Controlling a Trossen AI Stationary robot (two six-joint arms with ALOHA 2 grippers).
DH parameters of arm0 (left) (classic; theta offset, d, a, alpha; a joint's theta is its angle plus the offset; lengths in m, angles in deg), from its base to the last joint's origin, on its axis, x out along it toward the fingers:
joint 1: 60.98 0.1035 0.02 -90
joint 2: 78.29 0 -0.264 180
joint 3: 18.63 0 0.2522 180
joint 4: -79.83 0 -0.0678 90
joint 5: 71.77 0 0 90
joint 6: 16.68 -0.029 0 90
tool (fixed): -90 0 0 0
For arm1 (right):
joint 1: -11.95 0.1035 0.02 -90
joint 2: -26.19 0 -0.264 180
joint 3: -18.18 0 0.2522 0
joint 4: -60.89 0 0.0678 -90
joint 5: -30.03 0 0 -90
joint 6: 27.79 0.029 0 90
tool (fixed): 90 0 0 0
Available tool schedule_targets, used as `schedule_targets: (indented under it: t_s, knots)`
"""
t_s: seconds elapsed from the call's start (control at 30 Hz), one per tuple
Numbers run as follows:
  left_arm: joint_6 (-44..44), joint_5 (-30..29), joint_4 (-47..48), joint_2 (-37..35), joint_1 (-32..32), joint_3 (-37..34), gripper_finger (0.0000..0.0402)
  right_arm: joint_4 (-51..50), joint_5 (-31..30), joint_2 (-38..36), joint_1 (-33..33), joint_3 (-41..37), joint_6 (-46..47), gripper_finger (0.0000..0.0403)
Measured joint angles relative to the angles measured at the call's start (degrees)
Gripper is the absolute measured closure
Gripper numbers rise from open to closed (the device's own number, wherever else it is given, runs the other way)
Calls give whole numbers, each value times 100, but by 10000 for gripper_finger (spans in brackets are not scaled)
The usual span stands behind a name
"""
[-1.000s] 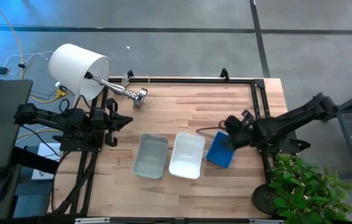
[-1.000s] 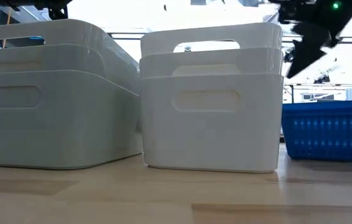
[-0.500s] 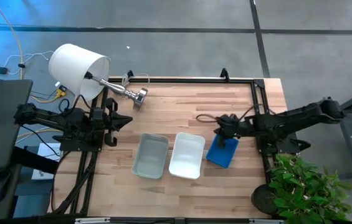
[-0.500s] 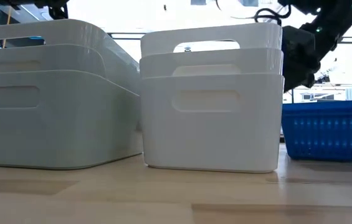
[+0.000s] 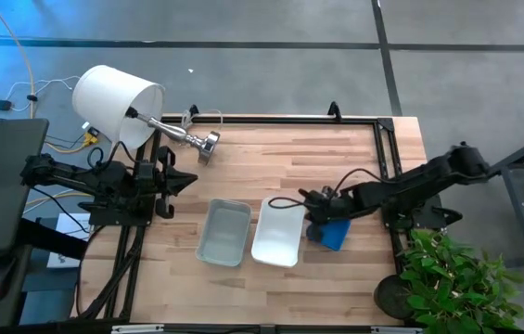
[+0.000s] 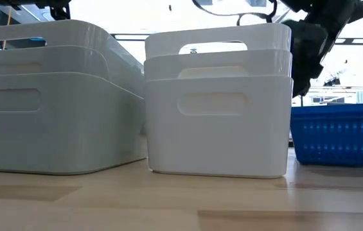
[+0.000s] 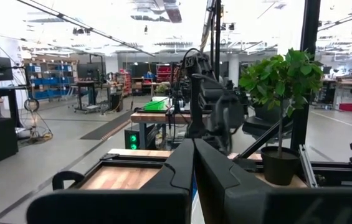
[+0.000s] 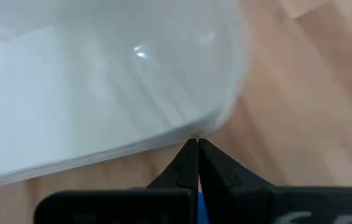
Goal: Stack baskets by color
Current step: Adjust the stack of blue bins, then return to Home Position
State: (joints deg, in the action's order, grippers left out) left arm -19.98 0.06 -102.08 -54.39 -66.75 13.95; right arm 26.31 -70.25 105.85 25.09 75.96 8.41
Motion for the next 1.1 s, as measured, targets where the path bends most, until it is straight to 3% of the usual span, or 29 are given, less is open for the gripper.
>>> schedule_targets:
  t_s: [0.2, 0.43, 0.63, 0.8, 1.1]
  knots:
    - [6, 2, 1, 0, -2, 1, 401, -333, 335, 98, 415, 246, 296, 403]
    - [11, 7, 40, 0, -1, -1, 401, -1096, 338, 96, 913, 324, 981, 403]
    - [30, 146, 12, 2, -2, 0, 401, -1157, 353, -28, 1252, 320, 1129, 403]
    - [30, 148, -45, 0, 1, -1, 401, -667, -456, -301, 1284, 320, 667, 403]
    - [10, 102, 6, 0, -2, 1, 401, -7, -1333, -813, 938, 317, -1589, 403]
